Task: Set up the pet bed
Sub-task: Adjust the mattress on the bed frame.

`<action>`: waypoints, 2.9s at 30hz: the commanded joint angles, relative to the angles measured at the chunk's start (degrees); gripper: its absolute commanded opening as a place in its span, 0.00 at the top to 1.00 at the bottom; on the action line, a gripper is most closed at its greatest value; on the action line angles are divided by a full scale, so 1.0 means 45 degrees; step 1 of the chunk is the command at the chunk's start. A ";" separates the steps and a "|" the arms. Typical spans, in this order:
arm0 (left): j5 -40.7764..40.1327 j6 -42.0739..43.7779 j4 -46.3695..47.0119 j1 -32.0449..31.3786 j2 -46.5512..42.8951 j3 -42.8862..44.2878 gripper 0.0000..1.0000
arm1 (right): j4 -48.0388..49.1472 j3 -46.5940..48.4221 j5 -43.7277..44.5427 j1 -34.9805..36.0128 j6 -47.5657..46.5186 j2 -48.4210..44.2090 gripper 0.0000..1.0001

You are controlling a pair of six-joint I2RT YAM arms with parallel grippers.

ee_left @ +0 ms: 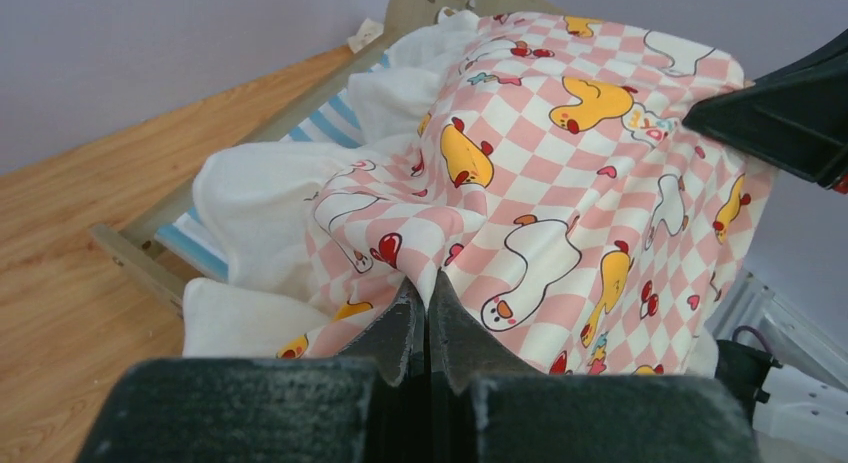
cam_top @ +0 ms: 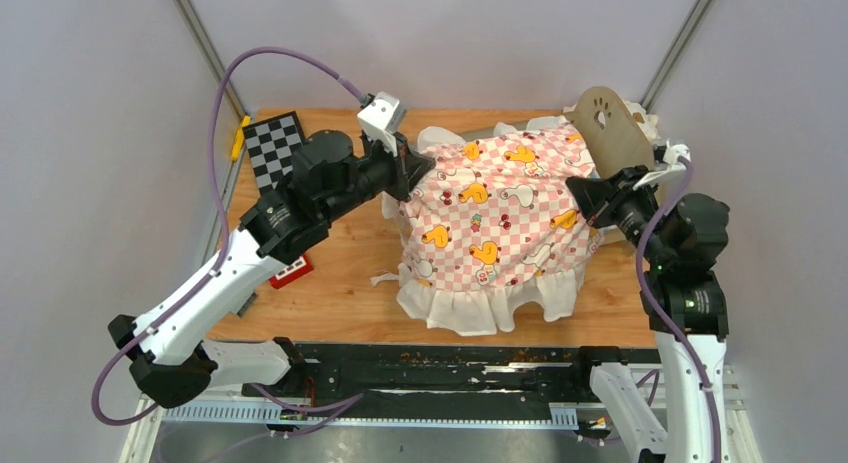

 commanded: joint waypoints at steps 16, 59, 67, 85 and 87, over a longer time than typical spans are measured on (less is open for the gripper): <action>0.1586 0.0724 -0.0389 -0.0137 -0.1977 -0.1690 1.00 | -0.1579 0.1485 0.3415 -0.0160 -0.1553 -0.2517 0.96; -0.5000 -0.3535 -0.0003 -0.1006 -0.0400 -0.4650 0.00 | -0.0985 0.0366 0.2913 -0.0150 -0.0193 0.6282 0.00; -0.4386 -0.4918 0.0898 -0.1006 -0.0283 -0.6078 0.00 | -0.0545 -0.0208 0.2289 -0.0157 -0.0125 0.7003 0.00; -0.3287 -0.7656 0.3968 -0.1006 -0.0664 -0.9127 0.00 | -0.0262 -0.0964 0.1803 -0.0145 -0.0267 0.7022 0.02; -0.3206 -0.7734 0.4284 -0.1006 -0.0648 -0.9263 0.00 | -0.0240 -0.0979 0.1672 -0.0162 -0.0289 0.7087 0.03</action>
